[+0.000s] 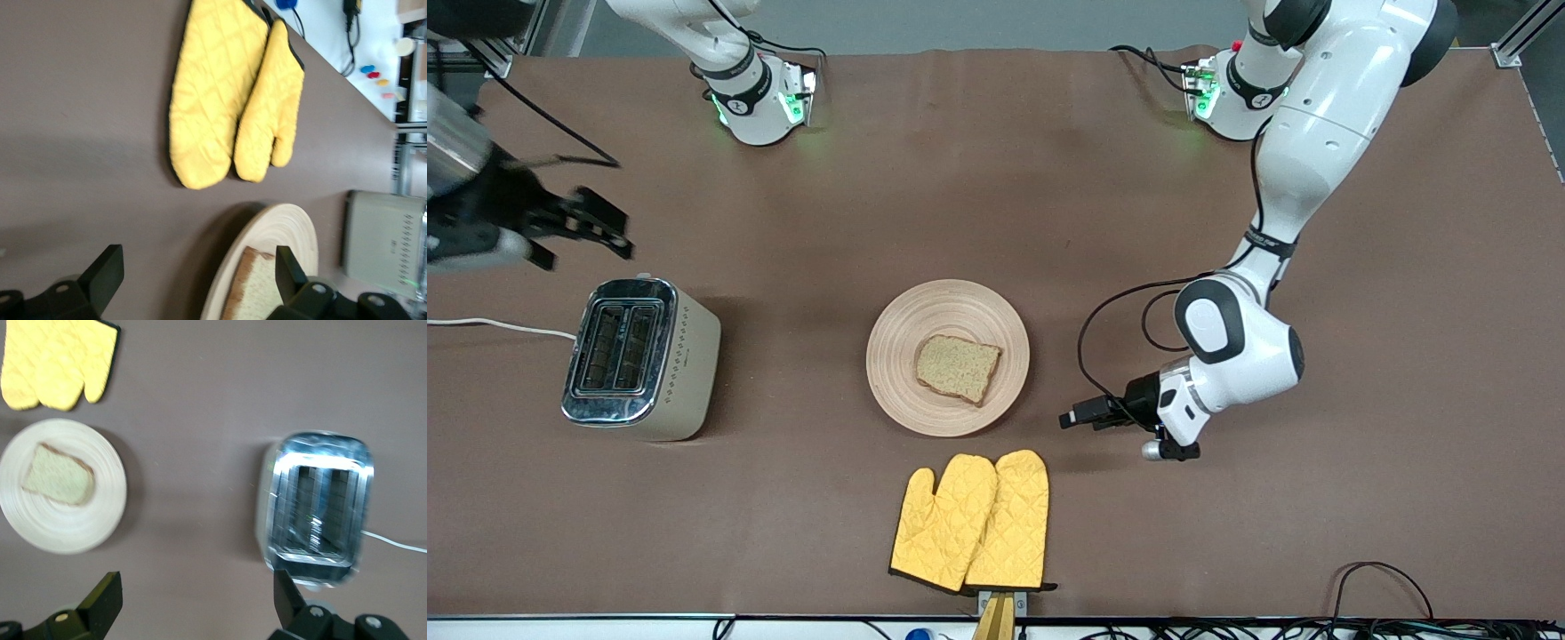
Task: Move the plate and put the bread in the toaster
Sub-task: 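Release the plate with the left gripper while the right gripper reaches out, then lower the right gripper onto the bread slice and grasp it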
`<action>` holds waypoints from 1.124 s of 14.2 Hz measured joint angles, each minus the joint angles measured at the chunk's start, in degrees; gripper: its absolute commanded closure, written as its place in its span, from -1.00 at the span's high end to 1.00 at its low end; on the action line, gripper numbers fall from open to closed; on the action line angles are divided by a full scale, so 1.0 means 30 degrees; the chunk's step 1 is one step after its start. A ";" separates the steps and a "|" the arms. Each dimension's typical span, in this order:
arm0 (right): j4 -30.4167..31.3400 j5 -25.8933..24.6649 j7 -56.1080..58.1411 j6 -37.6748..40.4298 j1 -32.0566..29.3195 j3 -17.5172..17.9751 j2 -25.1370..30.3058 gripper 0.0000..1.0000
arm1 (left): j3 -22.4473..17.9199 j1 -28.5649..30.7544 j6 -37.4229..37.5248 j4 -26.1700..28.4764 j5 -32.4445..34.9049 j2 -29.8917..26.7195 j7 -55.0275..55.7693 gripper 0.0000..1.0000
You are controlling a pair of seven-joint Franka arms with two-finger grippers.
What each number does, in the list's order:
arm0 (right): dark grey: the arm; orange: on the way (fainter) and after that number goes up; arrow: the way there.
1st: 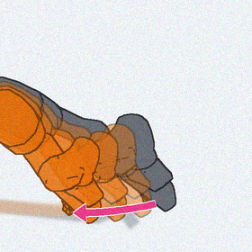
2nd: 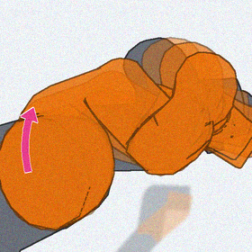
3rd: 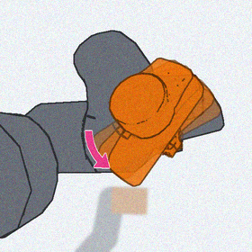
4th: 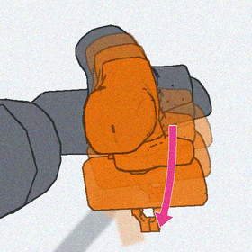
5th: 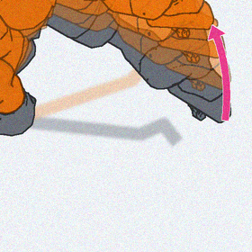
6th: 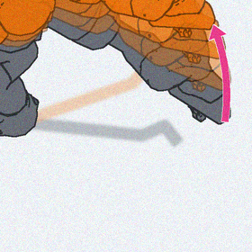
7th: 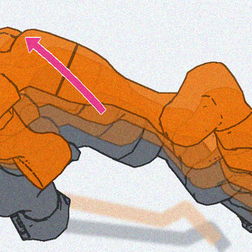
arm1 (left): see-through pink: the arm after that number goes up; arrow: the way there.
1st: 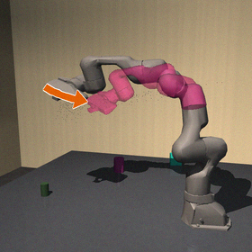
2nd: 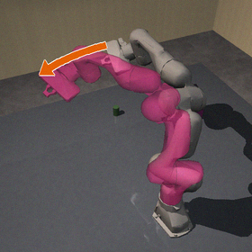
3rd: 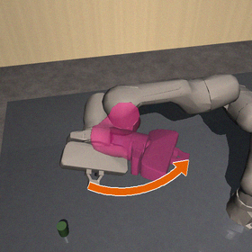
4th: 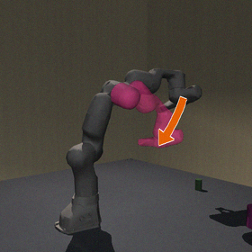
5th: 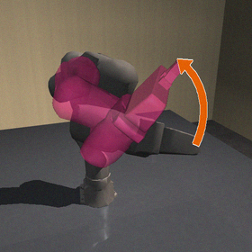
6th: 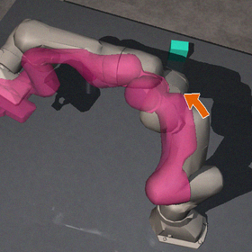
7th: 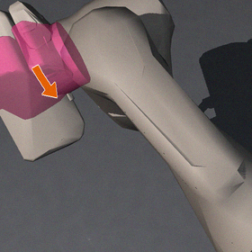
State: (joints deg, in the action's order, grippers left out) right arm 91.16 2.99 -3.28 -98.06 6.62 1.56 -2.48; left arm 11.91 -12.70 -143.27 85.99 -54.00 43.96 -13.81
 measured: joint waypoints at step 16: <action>0.0401 0.4180 -0.9022 -1.2667 0.5976 -0.0020 -1.1915 1.00 | -0.0704 0.3341 1.5684 -0.1544 1.8328 -1.1099 0.9196 1.00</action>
State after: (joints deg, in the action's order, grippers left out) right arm 92.36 15.53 -30.34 -136.06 24.55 1.50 -38.22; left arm 9.80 -2.68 -96.22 81.36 0.98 10.66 13.78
